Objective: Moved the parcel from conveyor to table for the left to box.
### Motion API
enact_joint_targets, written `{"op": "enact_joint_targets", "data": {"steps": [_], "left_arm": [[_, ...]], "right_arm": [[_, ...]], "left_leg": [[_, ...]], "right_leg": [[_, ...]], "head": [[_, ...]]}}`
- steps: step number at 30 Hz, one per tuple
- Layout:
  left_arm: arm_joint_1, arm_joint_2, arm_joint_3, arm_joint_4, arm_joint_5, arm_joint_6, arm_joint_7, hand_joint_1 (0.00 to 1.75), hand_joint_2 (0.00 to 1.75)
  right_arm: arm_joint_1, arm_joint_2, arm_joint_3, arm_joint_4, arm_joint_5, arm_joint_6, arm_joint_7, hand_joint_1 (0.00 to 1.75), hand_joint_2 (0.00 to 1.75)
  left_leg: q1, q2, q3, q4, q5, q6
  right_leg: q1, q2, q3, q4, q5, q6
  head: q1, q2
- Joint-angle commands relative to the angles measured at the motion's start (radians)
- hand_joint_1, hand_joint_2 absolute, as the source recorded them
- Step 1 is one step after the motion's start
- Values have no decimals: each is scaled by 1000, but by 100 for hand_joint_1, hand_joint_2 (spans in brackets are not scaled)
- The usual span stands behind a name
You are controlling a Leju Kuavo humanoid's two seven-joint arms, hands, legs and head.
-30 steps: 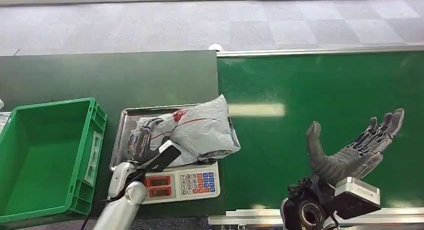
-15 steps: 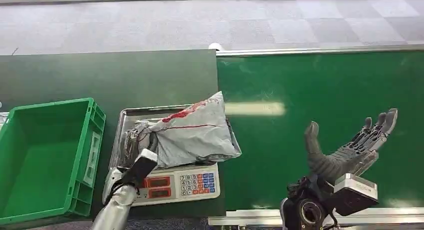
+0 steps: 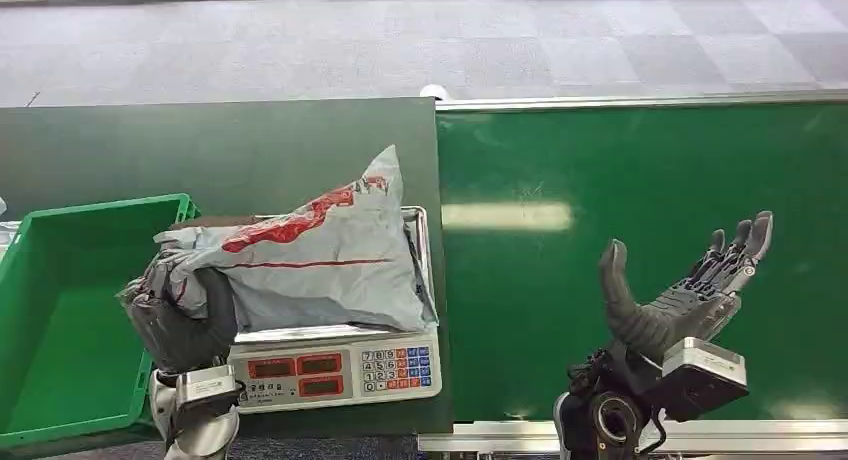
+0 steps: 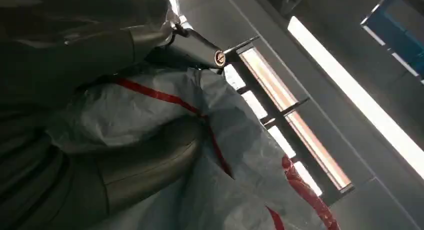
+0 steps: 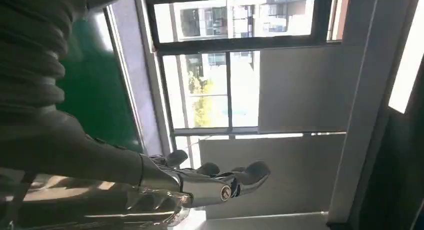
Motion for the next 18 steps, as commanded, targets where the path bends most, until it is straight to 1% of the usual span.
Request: {"op": "enact_joint_targets", "data": {"steps": [1,3,5,7,8,10,12,13,16,18], "left_arm": [[76,18,-27,-217,-30,18,-3,175,175],[80,16,-24,-227,-30,18,-3,175,175],[103,-37,67,-223,-57,18,-3,175,175],[97,-54,140,-211,-19,18,-3,175,175],[88,-47,172,-204,1,18,-3,175,175],[27,-15,317,-164,32,18,8,175,175],[-41,32,438,-124,102,-28,56,175,175],[-93,55,517,-71,141,-81,62,175,175],[-166,91,625,69,187,-223,99,171,175],[-171,86,645,99,193,-238,82,171,175]], "right_arm": [[-58,-31,12,109,-34,18,2,0,175],[-60,-30,13,111,-34,19,2,0,175],[-66,-20,4,122,-24,20,2,0,175],[-67,-14,-10,126,-7,29,2,0,175],[-66,-13,-14,127,-4,34,2,0,175],[-62,-10,-29,129,2,42,2,0,175],[-52,-4,-43,125,5,38,2,0,175],[-38,0,-51,111,5,32,2,0,175],[-9,5,-80,78,7,36,2,0,175],[-6,7,-90,75,8,42,2,0,175]], "left_leg": [[1,3,1,0,-1,0],[1,4,1,0,-1,0],[0,2,1,0,-1,0],[0,3,1,-1,-1,0],[0,2,1,-1,-1,0],[0,3,1,-1,0,0],[1,2,2,-2,0,0],[1,1,2,-2,1,-1],[1,0,3,-4,2,-1],[1,0,4,-3,1,-1]], "right_leg": [[1,4,0,-1,1,0],[1,5,0,-1,1,0],[0,3,0,-1,1,0],[1,4,1,-1,1,0],[0,3,1,-1,1,0],[0,4,0,-1,1,0],[1,4,1,-2,1,-1],[1,2,1,-1,1,-1],[1,2,2,-2,2,-2],[1,1,2,-2,1,-1]], "head": [[0,0],[0,0],[0,0],[0,0],[0,0],[0,0],[0,0],[0,0],[0,0],[0,0]]}}
